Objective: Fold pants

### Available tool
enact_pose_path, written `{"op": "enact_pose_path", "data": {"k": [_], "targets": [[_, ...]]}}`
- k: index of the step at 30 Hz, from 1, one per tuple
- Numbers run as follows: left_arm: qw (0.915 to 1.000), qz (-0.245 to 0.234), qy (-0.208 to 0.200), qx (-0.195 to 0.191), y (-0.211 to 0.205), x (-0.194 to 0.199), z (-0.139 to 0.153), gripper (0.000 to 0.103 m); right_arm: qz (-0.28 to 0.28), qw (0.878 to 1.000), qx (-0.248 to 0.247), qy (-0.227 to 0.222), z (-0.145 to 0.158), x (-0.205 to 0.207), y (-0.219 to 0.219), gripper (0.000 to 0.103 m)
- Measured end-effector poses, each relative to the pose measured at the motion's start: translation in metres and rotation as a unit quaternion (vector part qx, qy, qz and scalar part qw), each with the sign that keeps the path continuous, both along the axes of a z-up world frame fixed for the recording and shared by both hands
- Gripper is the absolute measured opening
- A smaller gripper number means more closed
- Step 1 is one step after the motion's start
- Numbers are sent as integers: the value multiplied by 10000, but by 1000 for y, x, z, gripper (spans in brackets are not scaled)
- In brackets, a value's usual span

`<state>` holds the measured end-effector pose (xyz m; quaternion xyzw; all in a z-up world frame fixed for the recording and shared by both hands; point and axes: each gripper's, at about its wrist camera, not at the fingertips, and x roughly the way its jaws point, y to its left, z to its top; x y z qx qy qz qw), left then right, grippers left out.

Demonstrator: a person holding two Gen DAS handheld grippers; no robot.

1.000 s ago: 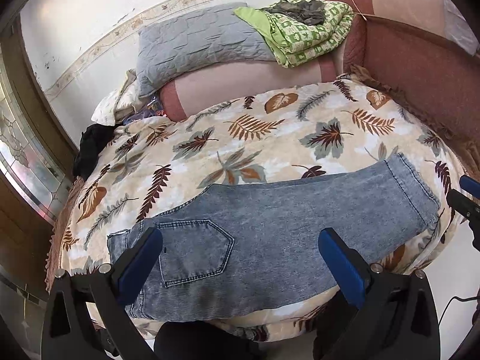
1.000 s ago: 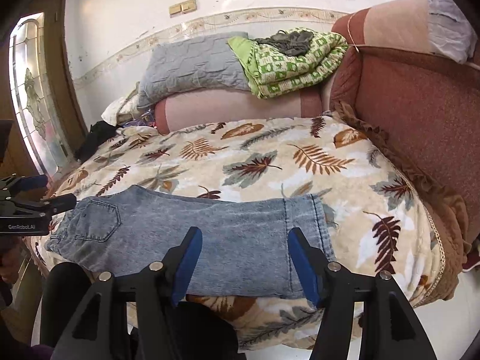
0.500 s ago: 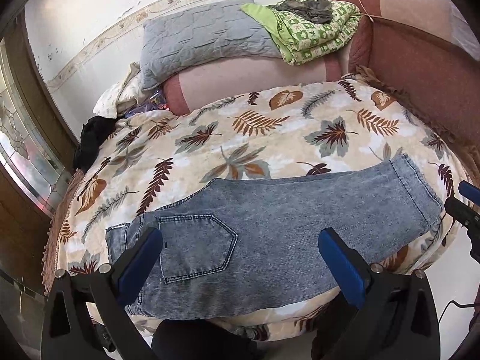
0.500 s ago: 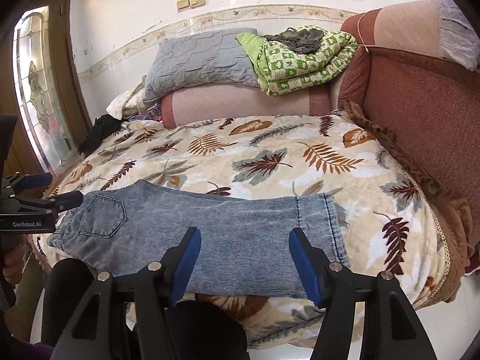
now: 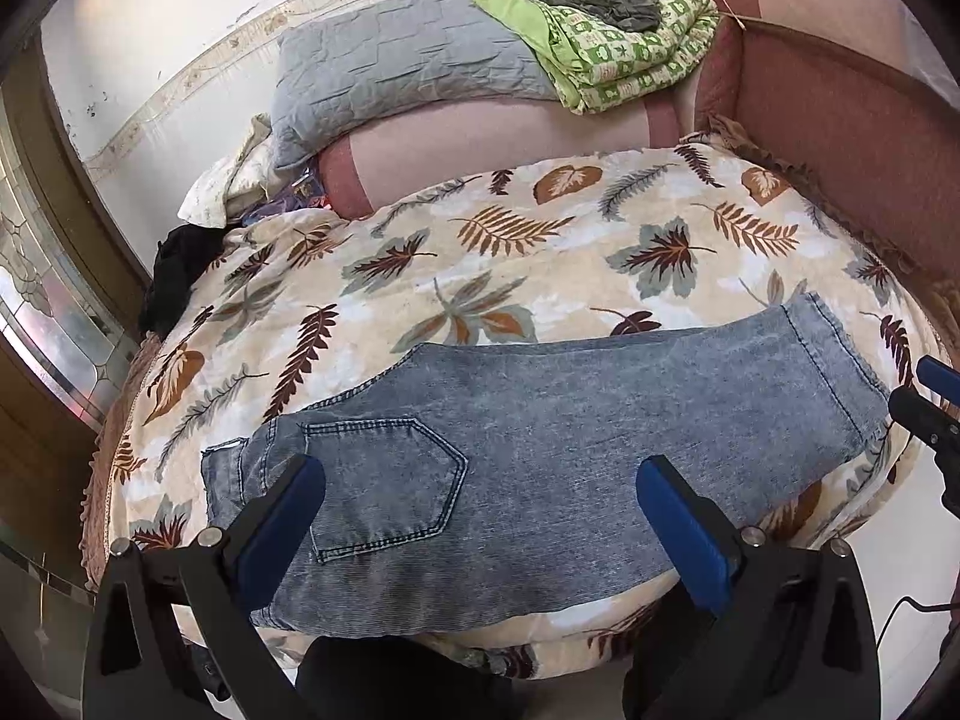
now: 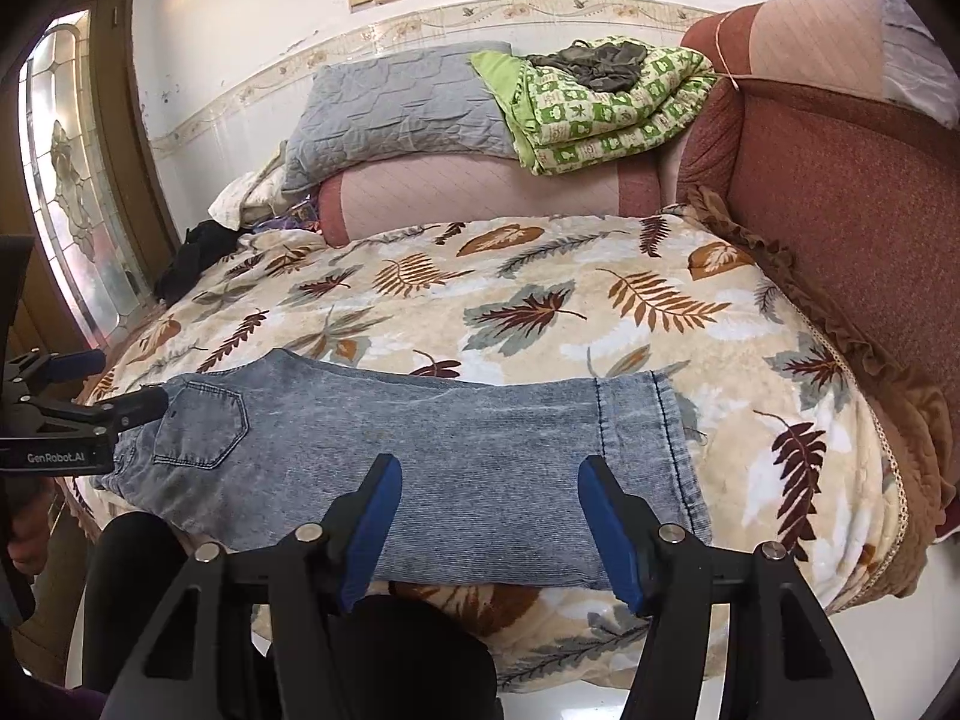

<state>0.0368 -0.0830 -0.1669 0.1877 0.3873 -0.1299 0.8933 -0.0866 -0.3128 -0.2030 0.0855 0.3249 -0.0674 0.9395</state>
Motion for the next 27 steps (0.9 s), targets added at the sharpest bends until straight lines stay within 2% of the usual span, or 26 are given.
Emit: {"op": "enact_pose_path", "data": {"k": [18, 27], "targets": [[9994, -175, 79, 279, -23, -1, -12, 103, -274, 9990, 349, 94, -17, -1, -30, 65], [9991, -211, 130, 344, -29, 0, -16, 103, -213, 9991, 321, 170, -21, 6, -26, 65]]}}
